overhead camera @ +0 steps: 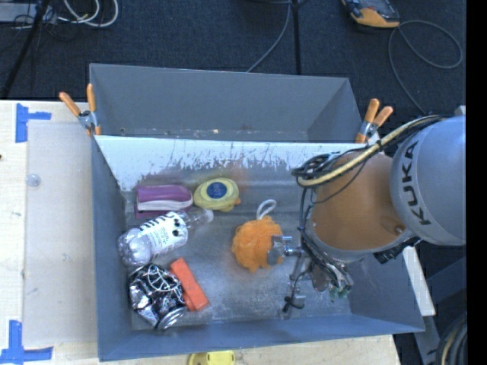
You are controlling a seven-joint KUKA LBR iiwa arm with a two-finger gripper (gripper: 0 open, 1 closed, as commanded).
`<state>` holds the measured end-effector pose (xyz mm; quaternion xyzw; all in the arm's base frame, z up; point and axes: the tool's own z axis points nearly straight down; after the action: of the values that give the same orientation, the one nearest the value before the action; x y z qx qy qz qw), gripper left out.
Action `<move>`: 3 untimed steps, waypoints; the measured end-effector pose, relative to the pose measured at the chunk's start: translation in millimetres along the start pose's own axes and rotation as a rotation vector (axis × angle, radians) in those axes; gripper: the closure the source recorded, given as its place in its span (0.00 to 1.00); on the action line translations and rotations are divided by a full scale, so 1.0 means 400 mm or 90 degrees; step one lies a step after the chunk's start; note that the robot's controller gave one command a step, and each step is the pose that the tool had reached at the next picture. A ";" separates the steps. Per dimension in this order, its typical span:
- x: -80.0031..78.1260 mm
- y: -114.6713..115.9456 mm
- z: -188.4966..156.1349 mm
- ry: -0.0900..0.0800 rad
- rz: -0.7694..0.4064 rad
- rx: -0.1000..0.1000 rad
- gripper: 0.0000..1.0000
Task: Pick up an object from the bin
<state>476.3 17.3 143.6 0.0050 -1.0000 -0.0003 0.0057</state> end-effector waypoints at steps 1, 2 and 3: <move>-0.005 0.000 -0.010 -0.005 0.000 0.000 0.00; -0.082 -0.002 0.027 -0.004 -0.023 0.000 0.00; -0.119 0.004 0.083 -0.004 0.029 -0.001 0.00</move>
Offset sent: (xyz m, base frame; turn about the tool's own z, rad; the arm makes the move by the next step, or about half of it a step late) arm 0.0619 -0.0026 -0.0281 -0.0781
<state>523.5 19.3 109.8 -0.0178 -0.9998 -0.0005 0.0027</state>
